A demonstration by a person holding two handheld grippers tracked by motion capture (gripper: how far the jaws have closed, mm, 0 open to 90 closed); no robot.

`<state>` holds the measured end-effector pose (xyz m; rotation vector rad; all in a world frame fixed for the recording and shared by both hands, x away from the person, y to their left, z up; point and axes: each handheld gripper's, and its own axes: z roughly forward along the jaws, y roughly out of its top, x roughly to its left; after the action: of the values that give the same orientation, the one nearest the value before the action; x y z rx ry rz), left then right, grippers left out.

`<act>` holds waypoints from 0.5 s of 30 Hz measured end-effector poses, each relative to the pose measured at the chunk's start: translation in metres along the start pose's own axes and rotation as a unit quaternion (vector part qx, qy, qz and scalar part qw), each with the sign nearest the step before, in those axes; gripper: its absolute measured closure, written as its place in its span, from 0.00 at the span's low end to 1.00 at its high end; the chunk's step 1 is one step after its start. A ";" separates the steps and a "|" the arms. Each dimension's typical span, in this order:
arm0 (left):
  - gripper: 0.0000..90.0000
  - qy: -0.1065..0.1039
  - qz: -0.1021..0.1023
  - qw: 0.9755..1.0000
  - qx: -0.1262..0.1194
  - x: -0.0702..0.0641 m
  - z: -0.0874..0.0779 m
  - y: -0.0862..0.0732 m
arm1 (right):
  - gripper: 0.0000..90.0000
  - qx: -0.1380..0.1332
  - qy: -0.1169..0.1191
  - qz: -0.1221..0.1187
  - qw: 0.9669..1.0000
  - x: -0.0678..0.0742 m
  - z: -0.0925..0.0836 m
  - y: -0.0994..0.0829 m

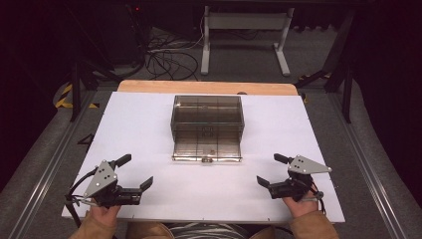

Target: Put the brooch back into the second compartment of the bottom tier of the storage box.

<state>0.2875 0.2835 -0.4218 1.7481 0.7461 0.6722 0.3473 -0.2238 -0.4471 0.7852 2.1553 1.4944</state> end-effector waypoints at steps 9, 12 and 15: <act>0.03 -0.001 -0.005 1.000 0.001 0.000 0.000 0.000 | 0.02 -0.015 0.009 -0.003 1.000 0.002 0.001 0.001; 0.03 -0.001 -0.008 1.000 0.002 0.000 0.001 -0.001 | 0.02 -0.014 0.009 -0.008 1.000 0.003 0.001 0.002; 0.03 0.000 -0.007 1.000 0.002 0.000 0.001 -0.001 | 0.02 -0.005 0.006 -0.011 1.000 0.002 0.000 0.002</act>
<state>0.2887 0.2830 -0.4231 1.7459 0.7591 0.6623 0.3463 -0.2215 -0.4450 0.7473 2.1575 1.5010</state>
